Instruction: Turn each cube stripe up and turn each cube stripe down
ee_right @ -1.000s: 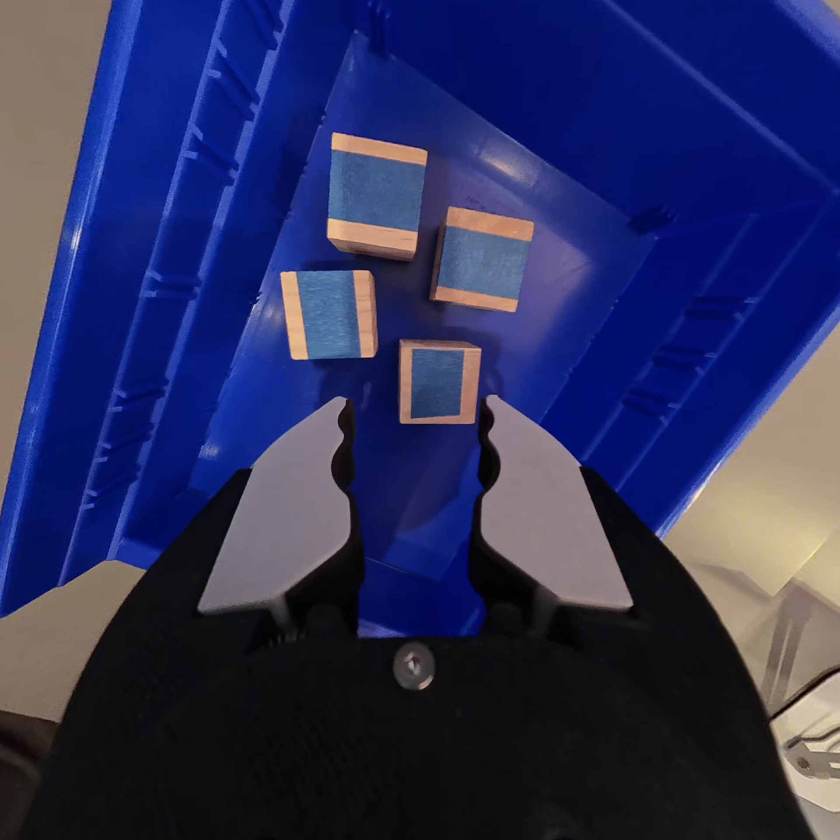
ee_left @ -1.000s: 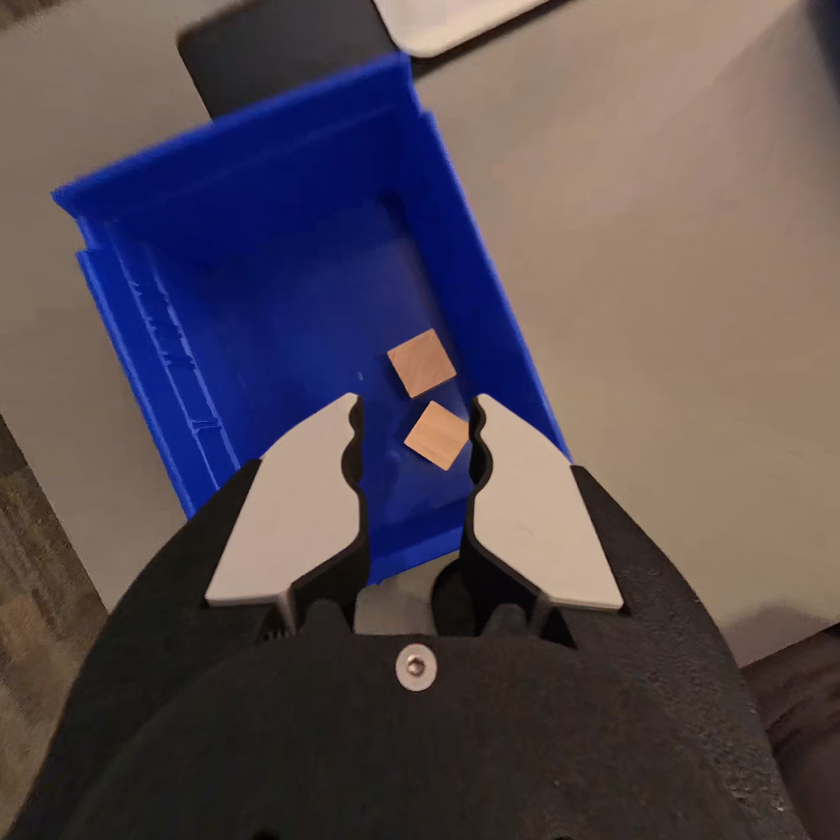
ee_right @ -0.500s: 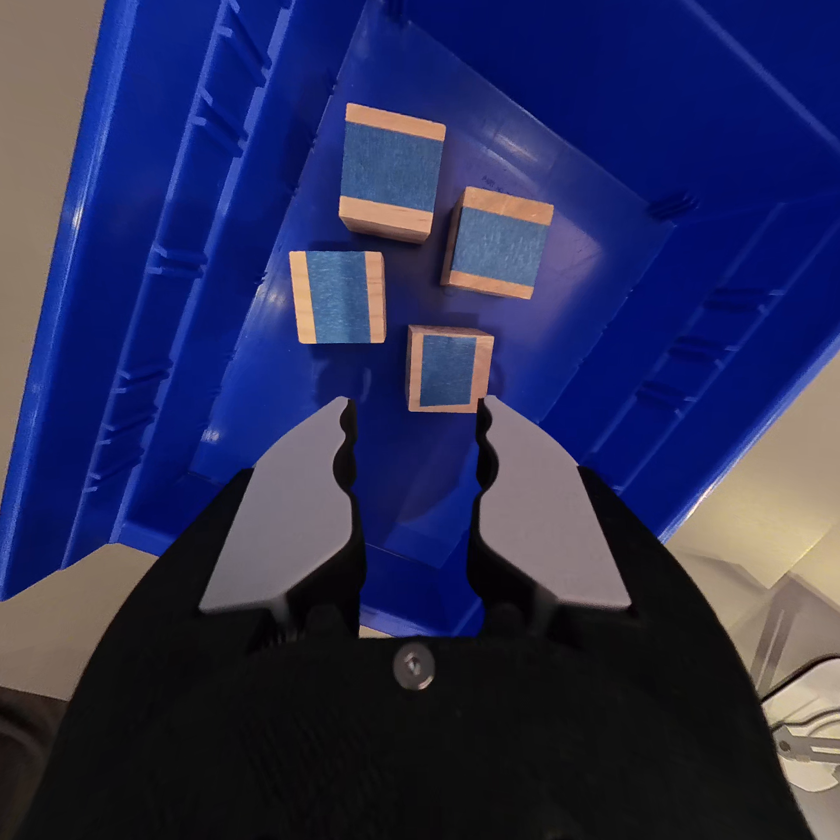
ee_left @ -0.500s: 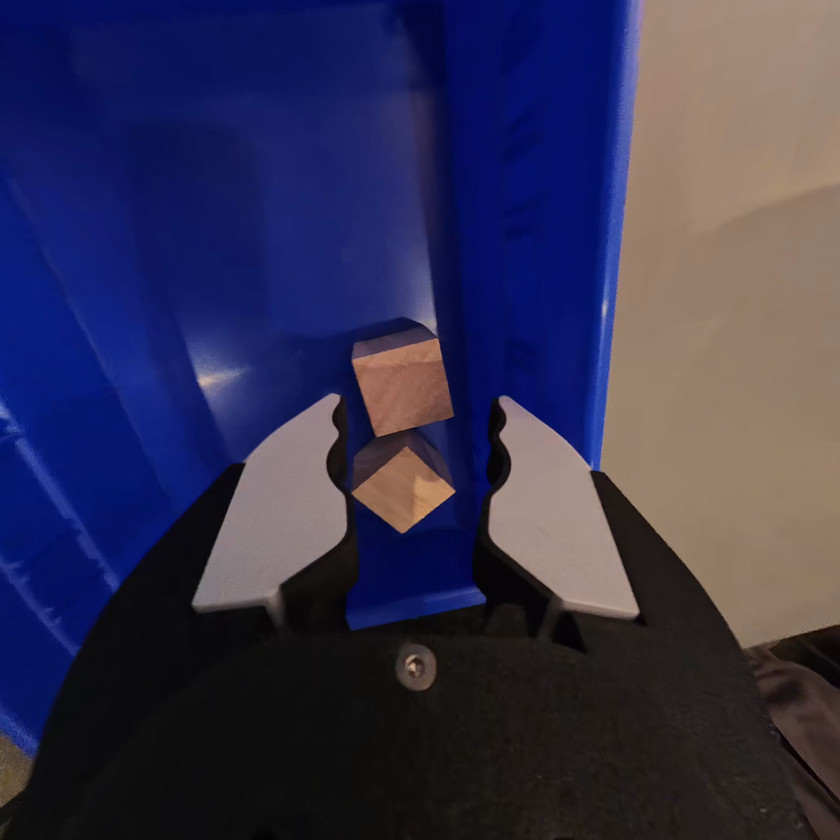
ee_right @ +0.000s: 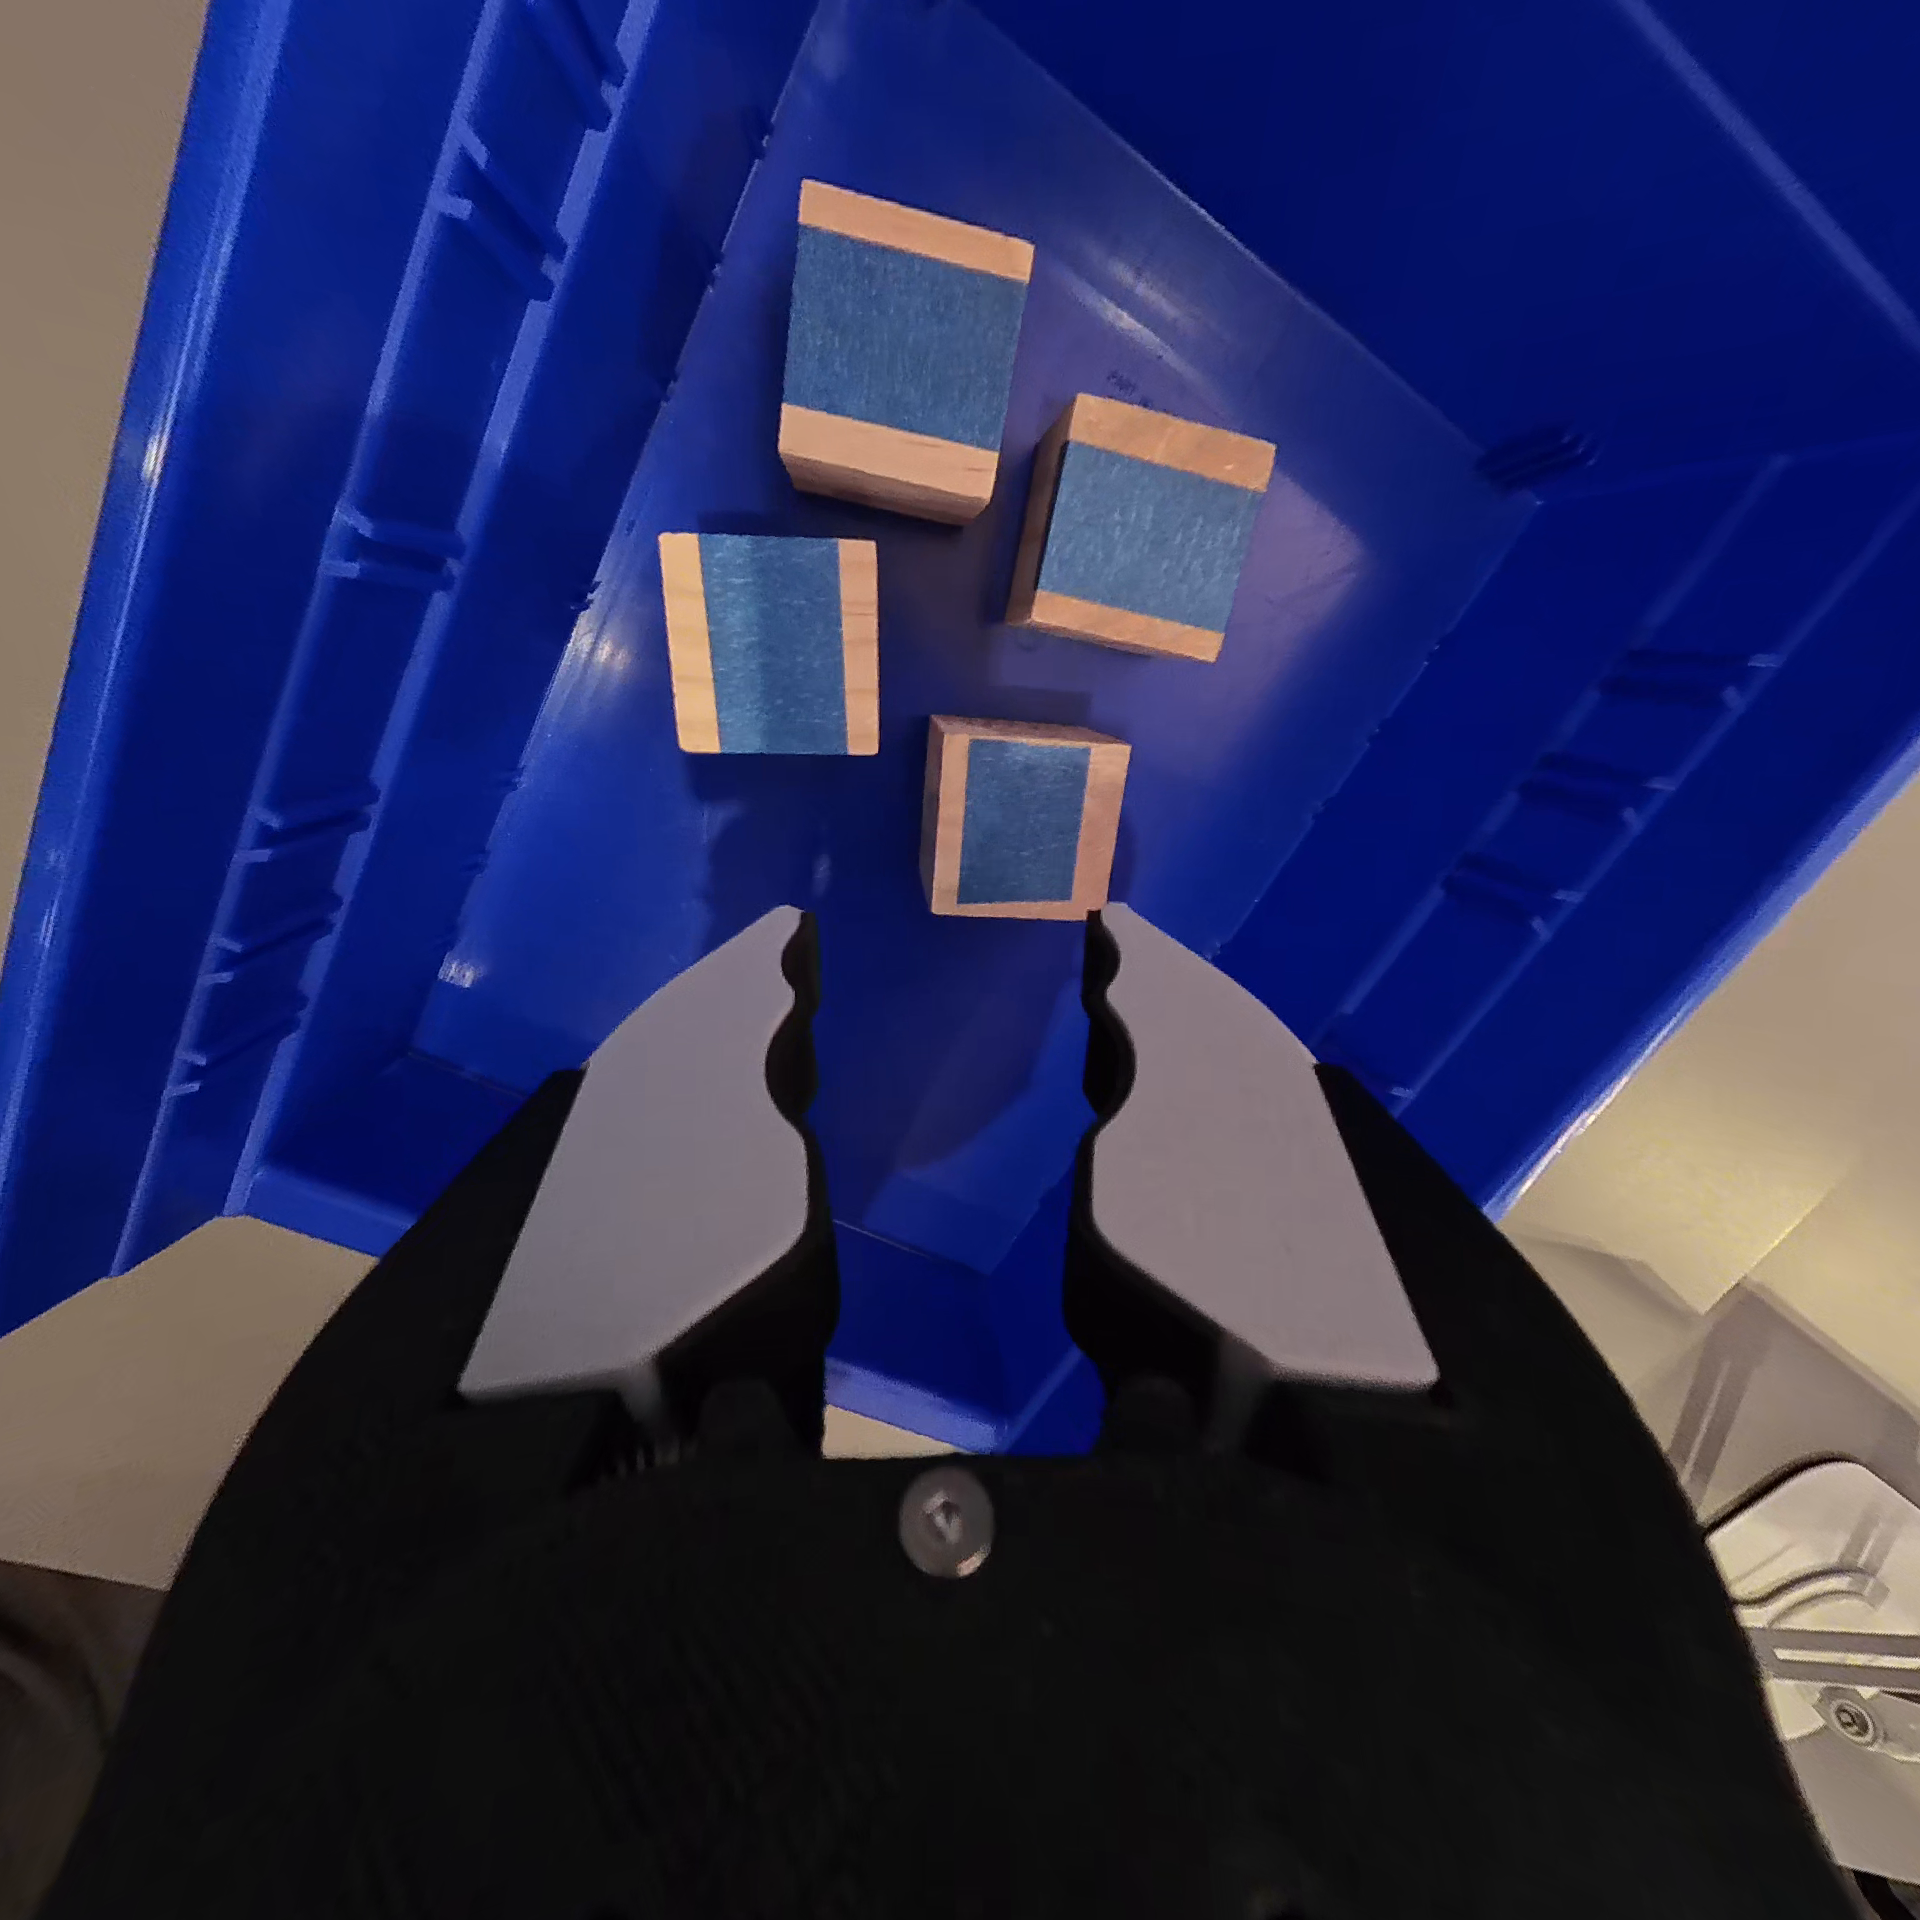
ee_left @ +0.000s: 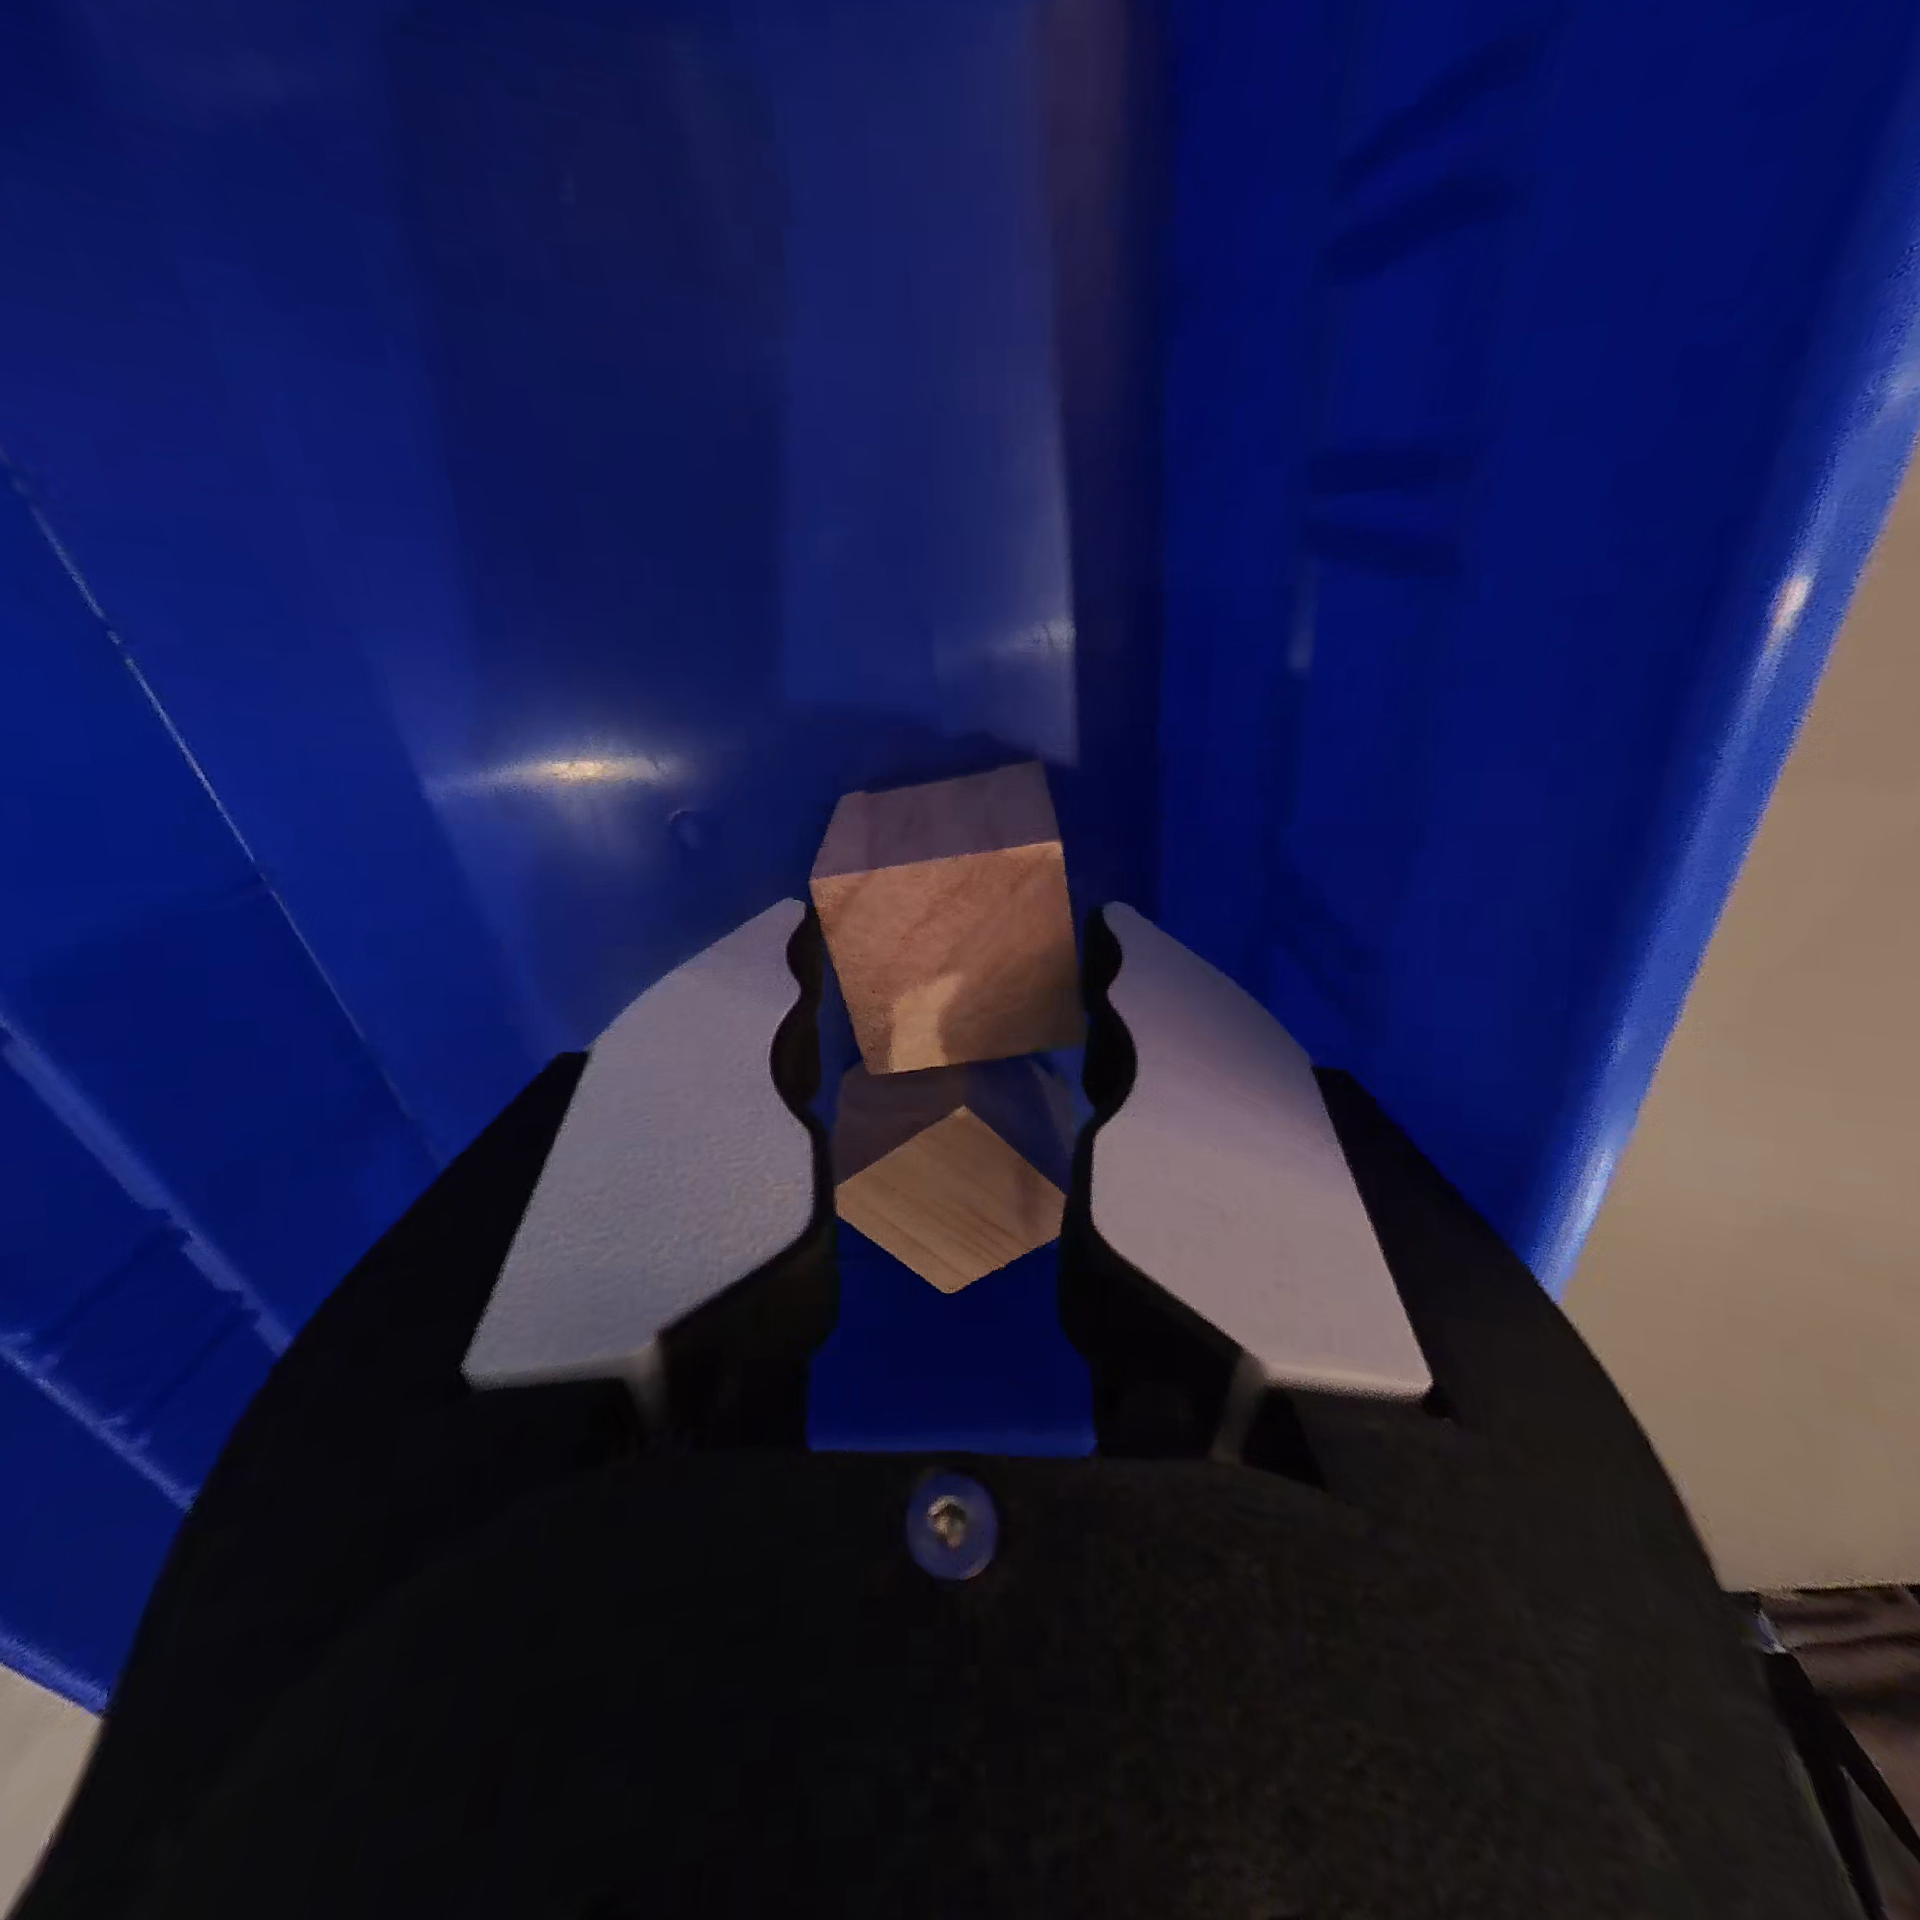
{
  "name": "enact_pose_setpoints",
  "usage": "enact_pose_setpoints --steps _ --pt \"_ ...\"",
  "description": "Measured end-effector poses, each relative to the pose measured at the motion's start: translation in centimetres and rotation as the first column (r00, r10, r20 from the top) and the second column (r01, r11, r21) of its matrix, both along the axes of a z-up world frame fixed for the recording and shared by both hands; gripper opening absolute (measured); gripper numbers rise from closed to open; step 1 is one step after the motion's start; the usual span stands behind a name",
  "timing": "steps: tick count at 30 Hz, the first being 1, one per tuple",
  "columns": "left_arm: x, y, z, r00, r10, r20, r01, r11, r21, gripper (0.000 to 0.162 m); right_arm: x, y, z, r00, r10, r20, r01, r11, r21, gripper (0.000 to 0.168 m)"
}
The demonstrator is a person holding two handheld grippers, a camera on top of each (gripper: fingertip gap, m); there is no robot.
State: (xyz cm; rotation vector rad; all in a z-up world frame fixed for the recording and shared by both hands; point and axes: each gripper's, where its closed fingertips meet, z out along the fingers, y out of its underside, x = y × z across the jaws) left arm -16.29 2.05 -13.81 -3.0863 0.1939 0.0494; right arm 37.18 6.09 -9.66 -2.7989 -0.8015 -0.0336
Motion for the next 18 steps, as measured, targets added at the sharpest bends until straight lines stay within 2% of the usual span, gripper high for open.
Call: enact_pose_setpoints --steps 4,6,9,12,14,16,17,18 --pt "-0.8 0.0 0.4 0.999 -0.031 -0.034 0.031 0.999 0.006 0.047 0.1 -0.1 0.5 1.000 -0.005 0.010 0.005 1.000 0.016 0.050" --pt "-1.5 0.0 1.6 0.999 -0.038 -0.030 0.039 0.998 0.041 0.047 0.4 0.0 1.2 0.999 -0.043 0.008 0.043 0.998 0.041 0.048" --pt "-1.6 0.5 5.7 0.996 -0.031 0.083 0.013 0.978 0.207 0.047 0.5 0.4 3.9 0.993 -0.112 -0.024 0.115 0.983 0.146 0.044" --pt "0.9 0.5 12.2 0.935 -0.151 0.322 -0.010 0.895 0.447 0.047 -1.0 0.5 8.8 0.997 -0.074 -0.035 0.082 0.929 0.362 0.044" --pt "3.3 -0.5 16.4 0.849 -0.284 0.446 -0.022 0.824 0.566 0.046 -4.3 0.3 12.8 0.997 0.040 -0.059 -0.002 0.842 0.539 0.044" --pt "6.1 -1.7 19.9 0.735 -0.436 0.519 -0.016 0.754 0.657 0.046 -10.1 -0.8 16.8 0.960 0.264 -0.091 -0.124 0.694 0.709 0.046" --pt "7.7 -2.6 21.4 0.663 -0.511 0.547 -0.008 0.726 0.688 0.046 -14.3 -2.3 18.4 0.890 0.442 -0.115 -0.197 0.598 0.777 0.047" --pt "9.4 -3.4 22.7 0.582 -0.576 0.574 0.001 0.707 0.708 0.046 -18.8 -4.8 19.7 0.759 0.635 -0.145 -0.252 0.492 0.834 0.048"
